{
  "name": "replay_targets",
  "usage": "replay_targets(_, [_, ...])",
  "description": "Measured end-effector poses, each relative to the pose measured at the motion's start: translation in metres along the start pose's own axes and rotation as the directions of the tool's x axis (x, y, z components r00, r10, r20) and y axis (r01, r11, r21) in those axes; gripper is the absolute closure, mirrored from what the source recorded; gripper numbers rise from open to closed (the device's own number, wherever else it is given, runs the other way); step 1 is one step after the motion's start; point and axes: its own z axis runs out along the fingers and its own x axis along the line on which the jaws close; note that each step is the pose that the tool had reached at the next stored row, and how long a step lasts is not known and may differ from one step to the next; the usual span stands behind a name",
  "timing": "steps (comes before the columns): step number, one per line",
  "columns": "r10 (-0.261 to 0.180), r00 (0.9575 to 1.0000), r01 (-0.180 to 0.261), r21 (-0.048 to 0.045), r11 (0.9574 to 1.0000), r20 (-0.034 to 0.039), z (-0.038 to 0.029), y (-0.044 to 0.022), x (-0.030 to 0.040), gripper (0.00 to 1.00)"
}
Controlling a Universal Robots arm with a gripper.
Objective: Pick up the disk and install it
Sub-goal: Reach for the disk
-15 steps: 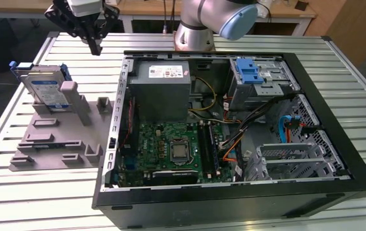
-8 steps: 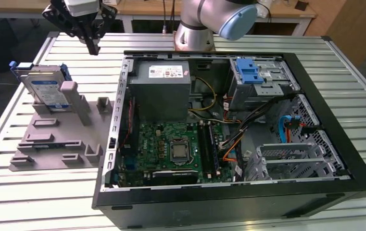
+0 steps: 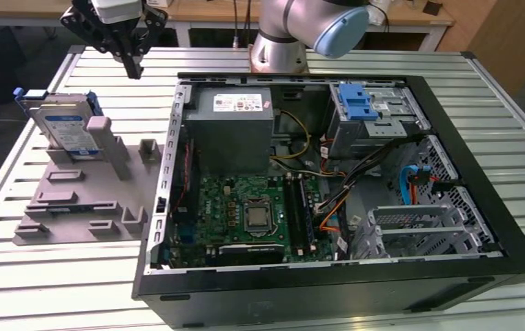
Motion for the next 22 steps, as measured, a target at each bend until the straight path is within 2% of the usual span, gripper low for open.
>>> replay_targets(5, [0.0,1.0,0.0,0.0,1.0,0.0,0.0,0.0,0.0022,0.89])
replay_targets(17, [0.0,1.0,0.0,-0.0001,1.0,0.0001,0.0016,0.0015,0.015,0.89])
replay_targets(22, [0.0,1.0,0.0,0.0,1.0,0.0001,0.0044,0.0019,0.0212,0.89])
